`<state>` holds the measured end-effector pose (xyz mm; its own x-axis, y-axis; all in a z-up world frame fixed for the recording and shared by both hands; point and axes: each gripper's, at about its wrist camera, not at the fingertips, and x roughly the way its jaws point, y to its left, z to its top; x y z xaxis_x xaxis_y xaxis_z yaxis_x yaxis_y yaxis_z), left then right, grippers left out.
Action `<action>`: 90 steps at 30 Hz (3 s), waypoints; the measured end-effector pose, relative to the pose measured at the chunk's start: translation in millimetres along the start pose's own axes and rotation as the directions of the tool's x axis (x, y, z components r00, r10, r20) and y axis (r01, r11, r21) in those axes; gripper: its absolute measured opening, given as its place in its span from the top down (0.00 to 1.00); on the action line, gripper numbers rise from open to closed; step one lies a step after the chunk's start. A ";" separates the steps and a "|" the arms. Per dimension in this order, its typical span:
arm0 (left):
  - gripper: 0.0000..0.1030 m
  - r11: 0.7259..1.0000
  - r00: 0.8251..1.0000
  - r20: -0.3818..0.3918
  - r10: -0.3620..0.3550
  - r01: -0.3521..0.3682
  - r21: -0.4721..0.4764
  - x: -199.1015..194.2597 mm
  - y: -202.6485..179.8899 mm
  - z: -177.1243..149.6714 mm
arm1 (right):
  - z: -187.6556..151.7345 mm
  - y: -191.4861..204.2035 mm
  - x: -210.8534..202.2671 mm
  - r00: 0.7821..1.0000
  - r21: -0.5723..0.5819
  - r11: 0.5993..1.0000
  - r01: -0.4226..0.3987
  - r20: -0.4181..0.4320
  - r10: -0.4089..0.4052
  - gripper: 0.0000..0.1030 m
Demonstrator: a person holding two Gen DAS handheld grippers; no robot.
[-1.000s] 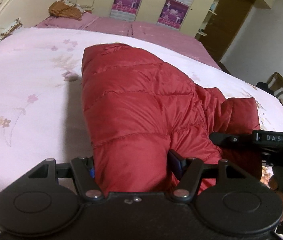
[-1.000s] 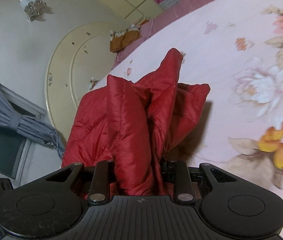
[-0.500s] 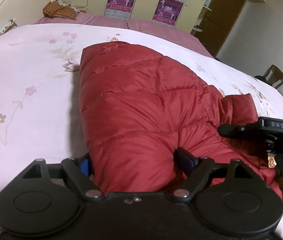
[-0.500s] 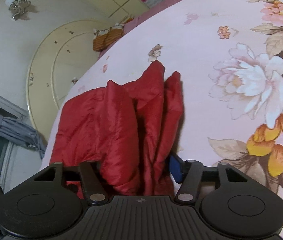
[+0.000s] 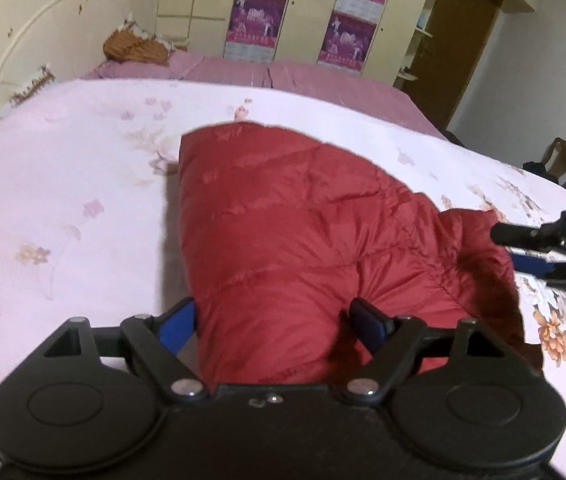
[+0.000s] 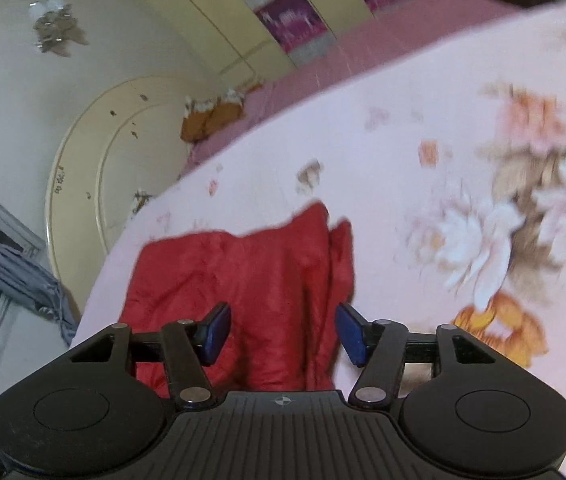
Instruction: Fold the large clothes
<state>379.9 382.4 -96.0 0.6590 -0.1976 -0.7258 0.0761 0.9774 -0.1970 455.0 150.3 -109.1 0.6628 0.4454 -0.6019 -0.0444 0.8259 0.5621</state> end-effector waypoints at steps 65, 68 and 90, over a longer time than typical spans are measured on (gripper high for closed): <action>0.00 0.984 0.985 0.023 0.171 -0.170 -0.053 -74.4 -55.0 -65.0 | -116.6 39.1 -23.6 0.955 -0.420 0.886 0.195 -0.123 -0.269 0.28; 0.00 0.978 0.977 0.036 0.208 -0.207 -0.036 -96.5 -74.9 -73.4 | -116.4 35.7 -60.6 0.977 -0.355 0.923 0.150 -0.091 -0.194 0.28; 0.00 0.958 0.947 0.144 0.287 -0.285 -0.034 -295.3 -173.6 -178.5 | -225.1 82.8 -313.2 0.991 -0.495 0.864 0.094 0.130 -0.034 0.11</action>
<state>38.5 257.7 34.9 0.7535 0.1042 -0.6491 -0.1406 0.9901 -0.0043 75.5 157.1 -1.7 0.7554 0.3684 -0.5420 -0.3454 0.9266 0.1484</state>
